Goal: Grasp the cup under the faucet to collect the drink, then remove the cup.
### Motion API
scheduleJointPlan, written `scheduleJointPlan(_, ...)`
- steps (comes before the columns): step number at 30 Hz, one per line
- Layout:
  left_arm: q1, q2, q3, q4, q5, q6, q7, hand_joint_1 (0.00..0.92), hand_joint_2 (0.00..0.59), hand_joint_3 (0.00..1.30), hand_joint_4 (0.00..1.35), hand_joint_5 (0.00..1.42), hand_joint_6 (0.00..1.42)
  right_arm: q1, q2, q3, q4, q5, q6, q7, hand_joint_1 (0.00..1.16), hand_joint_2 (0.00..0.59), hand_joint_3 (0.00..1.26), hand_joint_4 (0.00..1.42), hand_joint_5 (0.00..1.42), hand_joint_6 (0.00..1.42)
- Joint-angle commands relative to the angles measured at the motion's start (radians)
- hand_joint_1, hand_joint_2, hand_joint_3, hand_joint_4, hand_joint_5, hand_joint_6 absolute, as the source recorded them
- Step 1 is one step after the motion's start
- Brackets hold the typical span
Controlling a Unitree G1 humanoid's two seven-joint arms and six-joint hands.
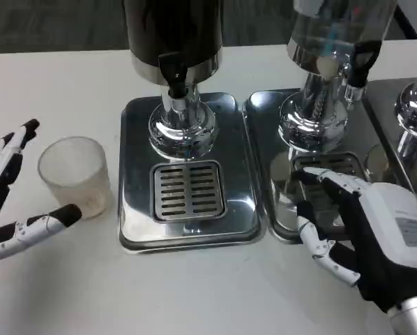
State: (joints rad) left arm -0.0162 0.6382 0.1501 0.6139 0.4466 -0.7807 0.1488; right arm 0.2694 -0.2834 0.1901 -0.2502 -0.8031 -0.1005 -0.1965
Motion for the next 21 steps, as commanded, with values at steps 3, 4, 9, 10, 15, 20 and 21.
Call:
scheduleJointPlan(3, -0.069, 0.053, -0.051, 0.123, 0.048, 0.002, 0.075, 0.099, 0.000, 0.00, 0.00, 0.00, 0.14, -0.009, 0.010, 0.013, -0.011, -0.010, 0.007, -0.008, 0.34, 0.493, 0.35, 0.32, 0.30, 0.30)
scheduleJointPlan(4, -0.077, 0.059, -0.058, 0.137, 0.056, 0.004, 0.086, 0.102, 0.000, 0.00, 0.00, 0.00, 0.14, -0.010, 0.010, 0.015, -0.010, -0.010, 0.007, -0.008, 0.34, 0.493, 0.35, 0.32, 0.30, 0.30)
scheduleJointPlan(9, -0.116, 0.071, -0.091, 0.201, 0.065, 0.012, 0.121, 0.116, 0.000, 0.00, 0.00, 0.00, 0.15, -0.021, 0.011, 0.025, -0.006, -0.011, 0.006, -0.006, 0.34, 0.493, 0.36, 0.33, 0.31, 0.31)
scheduleJointPlan(10, -0.123, 0.072, -0.098, 0.215, 0.065, 0.011, 0.128, 0.129, 0.000, 0.00, 0.00, 0.00, 0.16, -0.023, 0.012, 0.026, -0.006, -0.012, 0.007, -0.007, 0.34, 0.493, 0.36, 0.33, 0.31, 0.31)
scheduleJointPlan(15, -0.163, 0.073, -0.121, 0.289, 0.055, 0.018, 0.139, 0.161, 0.000, 0.00, 0.00, 0.01, 0.18, -0.030, 0.015, 0.027, -0.002, -0.013, 0.009, -0.008, 0.34, 0.493, 0.36, 0.33, 0.31, 0.31)
scheduleJointPlan(20, -0.209, 0.066, -0.140, 0.364, 0.038, 0.028, 0.129, 0.166, 0.002, 0.00, 0.00, 0.02, 0.19, -0.034, 0.020, 0.029, -0.001, -0.014, 0.011, -0.009, 0.34, 0.493, 0.37, 0.33, 0.32, 0.32)
scheduleJointPlan(21, -0.218, 0.065, -0.144, 0.377, 0.038, 0.030, 0.130, 0.167, 0.003, 0.00, 0.00, 0.02, 0.19, -0.034, 0.022, 0.030, -0.003, -0.015, 0.011, -0.010, 0.34, 0.493, 0.37, 0.33, 0.32, 0.32)
